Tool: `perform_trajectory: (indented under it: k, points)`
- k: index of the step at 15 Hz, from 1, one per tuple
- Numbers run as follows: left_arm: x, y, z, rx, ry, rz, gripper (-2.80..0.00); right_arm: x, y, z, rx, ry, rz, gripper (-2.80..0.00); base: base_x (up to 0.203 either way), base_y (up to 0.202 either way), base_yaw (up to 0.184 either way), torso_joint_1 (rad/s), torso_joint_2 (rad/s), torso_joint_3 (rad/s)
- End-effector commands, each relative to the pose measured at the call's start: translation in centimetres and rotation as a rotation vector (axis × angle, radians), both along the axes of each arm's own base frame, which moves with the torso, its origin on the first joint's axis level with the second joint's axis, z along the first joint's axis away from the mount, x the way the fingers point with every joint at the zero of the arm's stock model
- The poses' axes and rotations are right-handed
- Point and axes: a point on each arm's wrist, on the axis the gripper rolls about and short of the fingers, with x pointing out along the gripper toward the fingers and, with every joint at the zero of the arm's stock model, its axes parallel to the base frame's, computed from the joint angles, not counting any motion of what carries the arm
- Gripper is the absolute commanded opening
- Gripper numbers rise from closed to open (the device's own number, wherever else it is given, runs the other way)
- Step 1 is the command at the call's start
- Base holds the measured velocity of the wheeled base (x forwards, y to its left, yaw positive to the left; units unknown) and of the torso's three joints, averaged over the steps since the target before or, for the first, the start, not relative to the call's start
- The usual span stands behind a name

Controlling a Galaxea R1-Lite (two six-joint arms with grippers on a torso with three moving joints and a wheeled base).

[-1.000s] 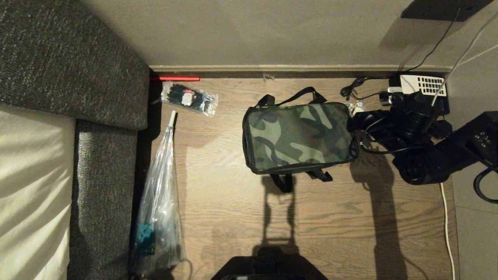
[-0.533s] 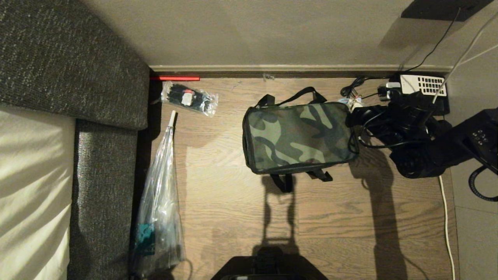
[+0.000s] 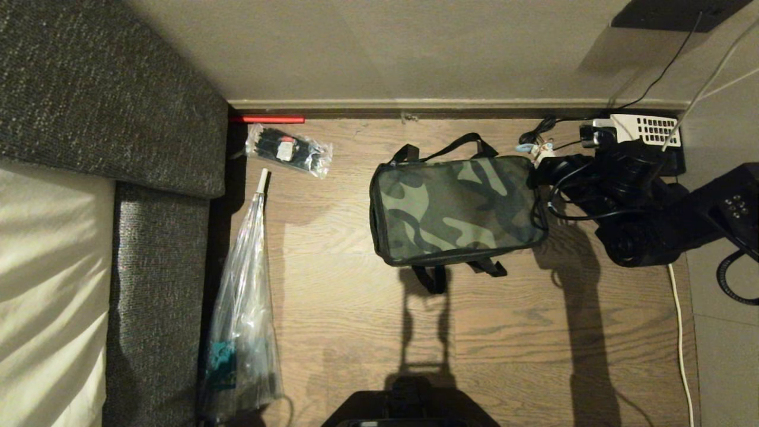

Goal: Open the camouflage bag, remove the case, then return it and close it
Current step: Open the top of the storage box

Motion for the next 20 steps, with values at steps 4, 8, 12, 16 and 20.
perform_trajectory:
  k: [4,8,12,16,20]
  points:
    - [0.3,0.0,-1.1,0.000,0.041,0.001,-2.80,0.1,0.0,0.6,0.003,-0.029,0.002,-2.80,0.000,0.000,0.000,0.000,0.00,0.000]
    - [0.3,0.0,-1.1,0.000,0.041,0.001,-2.80,0.2,0.1,0.7,0.004,-0.033,0.004,-2.80,0.000,0.000,0.000,0.000,0.00,0.000]
    - [0.3,0.0,-1.1,0.000,0.041,0.000,-2.80,-0.4,0.0,-0.5,-0.009,0.015,-0.002,-2.80,0.000,0.000,0.000,0.000,0.00,0.000]
    - [0.3,0.0,-1.1,0.000,0.039,0.001,-2.80,-1.5,-0.5,-3.0,-0.020,0.111,-0.011,0.00,0.000,0.000,0.000,0.000,0.00,0.000]
    - [0.3,0.0,-1.1,0.000,0.040,0.000,-2.80,-3.5,-3.7,-4.4,-0.020,0.196,-0.067,0.00,0.000,0.000,0.000,0.000,0.00,0.000]
